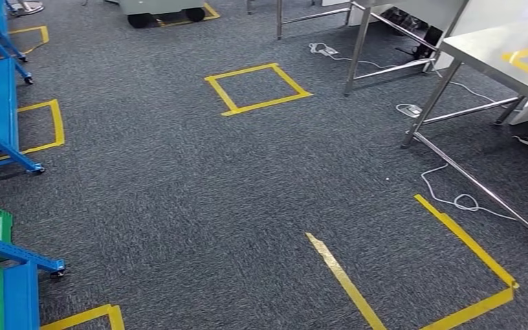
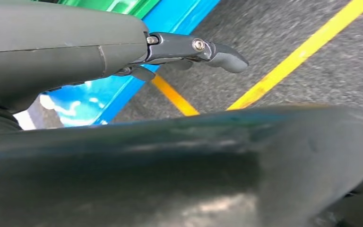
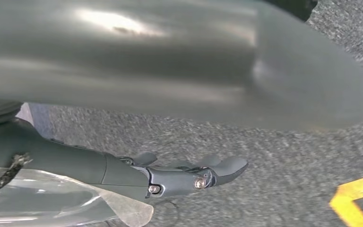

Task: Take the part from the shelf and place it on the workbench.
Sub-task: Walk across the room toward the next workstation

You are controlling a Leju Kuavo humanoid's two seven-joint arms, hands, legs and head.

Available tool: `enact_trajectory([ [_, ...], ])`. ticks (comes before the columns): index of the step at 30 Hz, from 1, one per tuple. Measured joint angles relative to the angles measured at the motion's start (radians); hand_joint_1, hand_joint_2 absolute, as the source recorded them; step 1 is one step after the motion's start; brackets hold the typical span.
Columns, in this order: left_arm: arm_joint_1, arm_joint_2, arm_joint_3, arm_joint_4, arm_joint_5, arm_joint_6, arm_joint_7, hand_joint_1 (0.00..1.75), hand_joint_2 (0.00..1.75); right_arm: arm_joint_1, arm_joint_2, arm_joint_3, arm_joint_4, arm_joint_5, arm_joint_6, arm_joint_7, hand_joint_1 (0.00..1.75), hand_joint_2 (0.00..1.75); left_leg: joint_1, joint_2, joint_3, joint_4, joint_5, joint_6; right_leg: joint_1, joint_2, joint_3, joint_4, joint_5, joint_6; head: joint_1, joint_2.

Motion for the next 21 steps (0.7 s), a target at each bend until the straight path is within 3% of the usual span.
enact_trajectory([
  [2,-0.003,0.002,-0.003,0.001,0.004,0.003,0.0,0.0,0.0,-0.001,-0.001,0.0,0.004,0.004,-0.002,-0.002,0.0,0.0,-0.005,0.038,0.07,-0.128,0.043,0.01,0.005,-0.023,0.008,0.002,-0.008,0.009,0.001,0.0],
  [3,-0.005,0.002,-0.004,0.001,0.007,0.006,-0.001,0.0,0.0,-0.001,-0.002,-0.001,0.006,0.006,-0.003,-0.003,0.0,0.0,-0.008,0.05,0.086,-0.161,0.05,0.017,0.008,-0.033,0.012,0.003,-0.011,0.014,0.003,0.0],
  [5,-0.005,0.002,-0.006,0.003,0.013,0.011,-0.003,0.0,0.0,-0.006,-0.004,-0.001,0.011,0.01,-0.005,-0.006,0.0,0.0,-0.012,0.038,0.085,-0.17,0.051,0.032,0.009,-0.05,0.022,0.002,-0.013,0.023,0.007,0.0],
  [6,-0.003,0.003,-0.006,0.005,0.017,0.013,-0.003,0.0,0.0,-0.009,-0.006,-0.002,0.013,0.012,-0.006,-0.007,0.0,0.0,-0.011,0.029,0.084,-0.174,0.054,0.039,0.007,-0.047,0.025,0.002,-0.016,0.029,0.007,0.0],
  [8,-0.002,0.005,-0.009,0.007,0.026,0.018,-0.003,0.0,0.0,-0.013,-0.008,-0.002,0.018,0.017,-0.009,-0.011,0.0,0.0,-0.007,0.01,0.084,-0.181,0.061,0.052,0.003,-0.001,0.008,0.043,-0.047,0.037,0.01,0.0],
  [10,-0.005,0.007,-0.015,0.008,0.036,0.022,-0.003,0.0,0.0,-0.012,-0.01,-0.004,0.024,0.023,-0.011,-0.015,0.0,0.0,-0.005,-0.011,0.081,-0.182,0.065,0.059,0.002,0.058,-0.056,0.171,-0.11,0.04,0.014,0.0],
  [12,-0.007,0.008,-0.022,0.009,0.048,0.026,-0.003,0.0,0.0,-0.01,-0.013,-0.008,0.031,0.03,-0.013,-0.018,0.0,0.0,-0.006,-0.038,0.079,-0.182,0.066,0.061,0.002,0.074,-0.124,0.295,-0.144,0.04,0.014,0.0],
  [13,-0.007,0.008,-0.026,0.01,0.053,0.028,-0.003,0.0,0.0,-0.01,-0.014,-0.009,0.035,0.034,-0.014,-0.019,0.0,0.0,-0.007,-0.052,0.08,-0.182,0.066,0.061,0.002,0.076,-0.137,0.306,-0.131,0.04,0.014,0.0],
  [15,-0.006,0.01,-0.033,0.012,0.062,0.031,-0.003,0.0,0.0,-0.01,-0.016,-0.01,0.041,0.039,-0.016,-0.023,0.0,0.0,-0.006,-0.081,0.083,-0.181,0.065,0.06,0.0,0.087,-0.105,0.209,-0.055,0.037,0.014,0.0],
  [17,-0.008,0.012,-0.04,0.013,0.067,0.033,-0.003,0.0,0.0,-0.012,-0.019,-0.012,0.045,0.042,-0.018,-0.025,0.0,0.0,-0.007,-0.107,0.083,-0.178,0.063,0.054,-0.006,0.134,-0.051,0.074,0.005,0.035,0.014,0.0],
  [19,-0.01,0.013,-0.045,0.013,0.072,0.034,-0.003,0.0,0.0,-0.013,-0.02,-0.013,0.05,0.045,-0.019,-0.026,0.0,0.0,-0.006,-0.13,0.075,-0.175,0.065,0.042,-0.007,0.163,-0.024,0.021,0.012,0.032,0.013,0.0],
  [21,-0.009,0.014,-0.049,0.014,0.076,0.036,-0.003,0.0,0.0,-0.015,-0.022,-0.015,0.052,0.047,-0.019,-0.026,0.0,0.0,-0.002,-0.15,0.067,-0.175,0.068,0.028,-0.006,0.144,-0.017,0.016,0.013,0.023,0.012,0.0],
])
